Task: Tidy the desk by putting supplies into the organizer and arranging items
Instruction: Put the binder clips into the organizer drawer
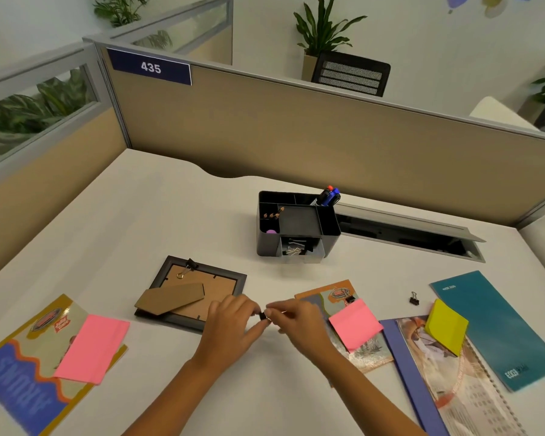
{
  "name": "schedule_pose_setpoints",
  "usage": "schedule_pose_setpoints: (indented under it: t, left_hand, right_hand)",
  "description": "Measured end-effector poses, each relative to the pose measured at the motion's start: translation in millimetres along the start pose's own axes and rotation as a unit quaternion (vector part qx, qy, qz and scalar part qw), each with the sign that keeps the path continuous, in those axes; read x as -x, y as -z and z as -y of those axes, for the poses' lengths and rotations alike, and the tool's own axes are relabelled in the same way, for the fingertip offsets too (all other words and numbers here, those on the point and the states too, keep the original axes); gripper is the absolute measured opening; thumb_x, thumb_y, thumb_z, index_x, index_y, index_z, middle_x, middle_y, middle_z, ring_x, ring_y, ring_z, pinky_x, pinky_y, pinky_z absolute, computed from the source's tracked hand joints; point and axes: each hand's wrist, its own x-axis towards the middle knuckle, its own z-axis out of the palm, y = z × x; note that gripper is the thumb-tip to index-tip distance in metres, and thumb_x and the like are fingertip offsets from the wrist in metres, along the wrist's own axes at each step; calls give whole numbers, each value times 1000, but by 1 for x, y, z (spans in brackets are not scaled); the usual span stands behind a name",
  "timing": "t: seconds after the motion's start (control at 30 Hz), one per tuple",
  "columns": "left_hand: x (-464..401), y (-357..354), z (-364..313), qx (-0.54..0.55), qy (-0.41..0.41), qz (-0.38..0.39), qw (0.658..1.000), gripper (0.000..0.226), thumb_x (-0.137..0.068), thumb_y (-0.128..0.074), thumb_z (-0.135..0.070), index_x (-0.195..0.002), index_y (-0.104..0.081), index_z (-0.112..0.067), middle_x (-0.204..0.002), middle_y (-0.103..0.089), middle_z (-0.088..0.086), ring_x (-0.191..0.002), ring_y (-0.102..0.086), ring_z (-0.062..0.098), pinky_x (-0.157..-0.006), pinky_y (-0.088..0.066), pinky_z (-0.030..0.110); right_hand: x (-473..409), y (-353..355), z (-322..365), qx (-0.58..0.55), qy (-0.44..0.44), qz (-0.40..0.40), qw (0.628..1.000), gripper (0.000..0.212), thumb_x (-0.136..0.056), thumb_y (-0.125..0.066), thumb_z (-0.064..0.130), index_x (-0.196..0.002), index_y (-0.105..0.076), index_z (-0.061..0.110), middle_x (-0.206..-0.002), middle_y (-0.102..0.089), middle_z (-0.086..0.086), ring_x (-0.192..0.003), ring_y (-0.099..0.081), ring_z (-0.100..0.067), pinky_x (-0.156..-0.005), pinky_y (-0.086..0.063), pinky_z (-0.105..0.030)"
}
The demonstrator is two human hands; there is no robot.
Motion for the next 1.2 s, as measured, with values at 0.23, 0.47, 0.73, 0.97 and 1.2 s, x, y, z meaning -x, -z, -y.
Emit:
schedule_pose_setpoints:
  t: [0.23, 0.47, 0.73, 0.97, 1.2]
  left_hand:
    - [14, -3, 5, 8, 33, 10, 999, 44, -88, -45, -59, -115, -58, -26, -115, -62, -11, -107, -56, 8, -86, -41, 27]
    - [51, -12, 32, -102, 23, 100, 989, 57, -97, -22, -51, -129, -53, -16, -138, -51, 2, -132, -41, 22, -105, -35, 40]
    - [65, -15, 33, -114, 11, 135, 984, 51, -97, -31, -42, -144, -34, -22, -156, -19, 5, -144, -17, 24, -108, -23, 48]
    - [60, -9, 37, -93, 17, 149, 984, 51, -97, -27, -42, -144, -34, -24, -152, -32, -1, -139, -29, 18, -103, -27, 42]
    - [2, 29, 72, -117, 91, 5, 989, 37, -87, -40, -32, -118, -58, -23, -116, -61, -5, -104, -58, 17, -74, -40, 35]
  right_hand:
    - [-16, 13, 13, -89, -28, -92, 991, 15, -85, -61, 5, -94, -71, 10, -83, -71, -4, -74, -66, -14, -72, -55, -22]
    - [-68, 51, 36, -69, 8, -273, 959, 13, -88, -57, 7, -95, -66, 13, -85, -69, -2, -75, -64, -12, -70, -50, -13]
    - [-113, 45, 23, 5, -45, -312, 949, 18, -89, -56, 9, -106, -61, 9, -85, -68, -8, -77, -61, -19, -66, -47, -22]
    - [-130, 23, 7, 61, -96, -318, 941, 22, -85, -57, 14, -106, -62, 18, -86, -66, -15, -98, -55, -27, -74, -51, -35]
    - [-134, 16, 3, 84, -118, -343, 928, 20, -88, -58, 15, -108, -60, 15, -96, -65, -17, -93, -42, -19, -72, -34, -28]
